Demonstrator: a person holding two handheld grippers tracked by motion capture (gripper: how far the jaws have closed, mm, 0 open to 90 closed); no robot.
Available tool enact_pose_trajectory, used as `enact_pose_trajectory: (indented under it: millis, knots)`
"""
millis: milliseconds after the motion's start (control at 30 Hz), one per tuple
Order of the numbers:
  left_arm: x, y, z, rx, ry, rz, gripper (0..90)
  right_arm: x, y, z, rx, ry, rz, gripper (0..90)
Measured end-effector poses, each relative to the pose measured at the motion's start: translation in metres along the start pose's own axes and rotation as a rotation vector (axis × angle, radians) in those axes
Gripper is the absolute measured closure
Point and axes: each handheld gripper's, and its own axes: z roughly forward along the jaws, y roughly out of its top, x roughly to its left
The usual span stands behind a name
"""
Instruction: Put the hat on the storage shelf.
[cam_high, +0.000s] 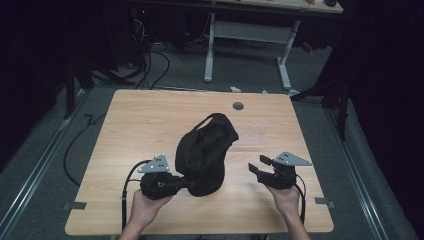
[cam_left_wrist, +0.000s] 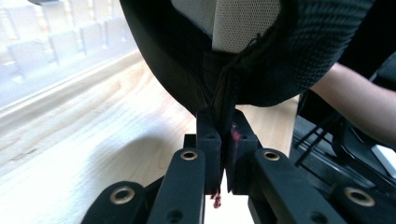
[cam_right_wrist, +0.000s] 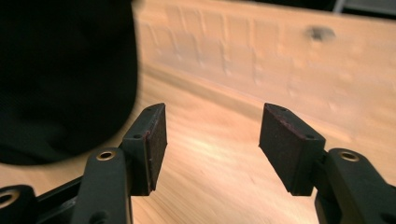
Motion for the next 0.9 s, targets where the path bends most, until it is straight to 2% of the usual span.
enact_pose_trajectory:
  millis: [33, 67, 100, 133, 167, 267, 367, 433, 533, 567, 633, 900]
  knots:
    - [0.001, 0.003, -0.002, -0.011, 0.004, -0.002, 85.9, -0.004, -0.008, 0.005, 0.037, -0.020, 0.011, 41.3]
    - [0.001, 0.003, -0.002, -0.011, 0.004, -0.002, 85.9, -0.004, -0.008, 0.005, 0.037, -0.020, 0.011, 41.3]
    - [0.001, 0.004, -0.002, -0.021, 0.008, -0.005, 85.9, -0.007, -0.016, 0.011, 0.074, -0.047, 0.018, 41.3]
    - [0.001, 0.005, -0.002, -0.028, 0.012, -0.005, 85.9, -0.007, -0.016, 0.011, 0.074, -0.047, 0.018, 41.3]
    - [0.002, 0.007, -0.003, -0.041, 0.021, -0.003, 85.8, -0.011, -0.025, 0.017, 0.104, -0.072, 0.020, 41.3]
    - [0.003, 0.010, -0.004, -0.061, 0.036, -0.007, 85.9, -0.014, -0.034, 0.022, 0.139, -0.109, 0.023, 41.0]
    - [0.004, 0.011, -0.004, -0.066, 0.045, -0.002, 85.8, -0.016, -0.037, 0.024, 0.154, -0.127, 0.031, 40.3]
    - [0.006, 0.013, -0.004, -0.075, 0.060, 0.003, 85.8, -0.017, -0.041, 0.026, 0.162, -0.159, 0.040, 39.8]
    - [0.007, 0.015, -0.003, -0.080, 0.071, 0.008, 85.8, -0.018, -0.043, 0.028, 0.171, -0.179, 0.027, 39.6]
    - [0.007, 0.017, -0.001, -0.089, 0.082, 0.016, 85.9, -0.018, -0.045, 0.031, 0.191, -0.194, 0.030, 39.5]
    - [0.008, 0.018, 0.000, -0.097, 0.086, 0.016, 85.8, -0.018, -0.045, 0.033, 0.206, -0.199, 0.031, 38.6]
    - [0.012, 0.028, 0.006, -0.161, 0.114, 0.007, 85.8, -0.018, -0.044, 0.033, 0.208, -0.206, 0.033, 36.6]
